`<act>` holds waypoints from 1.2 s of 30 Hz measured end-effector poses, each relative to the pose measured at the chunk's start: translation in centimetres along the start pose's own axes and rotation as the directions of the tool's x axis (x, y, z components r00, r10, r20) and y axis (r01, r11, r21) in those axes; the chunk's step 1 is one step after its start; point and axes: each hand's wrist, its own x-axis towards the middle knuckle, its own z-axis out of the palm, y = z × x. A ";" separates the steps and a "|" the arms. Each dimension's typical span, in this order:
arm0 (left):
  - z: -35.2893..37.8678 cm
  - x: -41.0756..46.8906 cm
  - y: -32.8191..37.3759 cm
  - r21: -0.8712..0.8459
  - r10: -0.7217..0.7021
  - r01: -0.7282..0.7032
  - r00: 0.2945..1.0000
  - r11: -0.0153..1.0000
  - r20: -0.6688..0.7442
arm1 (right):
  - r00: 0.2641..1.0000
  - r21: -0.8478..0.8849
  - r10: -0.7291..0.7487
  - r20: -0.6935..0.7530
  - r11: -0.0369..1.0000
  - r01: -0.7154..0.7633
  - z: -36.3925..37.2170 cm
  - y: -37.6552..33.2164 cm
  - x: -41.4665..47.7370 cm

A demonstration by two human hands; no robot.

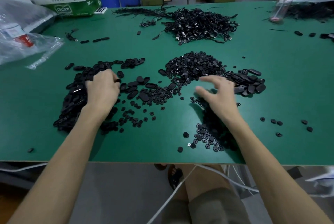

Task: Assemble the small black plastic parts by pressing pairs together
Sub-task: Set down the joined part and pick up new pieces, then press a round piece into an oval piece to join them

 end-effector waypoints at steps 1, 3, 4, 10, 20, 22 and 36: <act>0.2 -0.3 1.0 -0.223 -0.004 0.023 0.996 0.975 0.084 | 0.994 -0.067 -0.024 0.109 0.997 0.031 0.3 -0.1 -0.1; 1.0 -1.1 3.0 -0.592 0.054 0.087 0.974 0.801 0.218 | 0.971 -0.172 -0.058 0.230 0.980 0.099 0.7 -0.1 -0.1; 1.6 -1.5 4.0 -0.682 0.088 0.115 0.963 0.722 0.256 | 0.966 -0.204 -0.076 0.247 0.971 0.128 0.8 -0.1 -0.1; 5.7 -3.3 8.8 -0.869 0.113 0.340 0.909 0.360 0.402 | 0.969 -0.217 -0.144 0.199 0.958 0.187 1.5 0.4 0.0; 8.5 -4.5 10.6 -0.932 0.068 0.334 0.936 0.137 0.346 | 0.944 -0.281 -0.238 0.227 0.912 0.298 2.0 0.2 -0.2; 8.3 -4.4 10.5 -0.933 0.100 0.355 0.928 0.052 0.359 | 0.947 -0.252 -0.247 0.204 0.922 0.295 2.0 0.1 -0.2; 9.1 -5.4 10.4 -0.935 0.300 0.305 0.888 0.180 0.348 | 0.982 -0.025 -0.171 0.075 0.985 0.173 0.9 -0.2 -0.4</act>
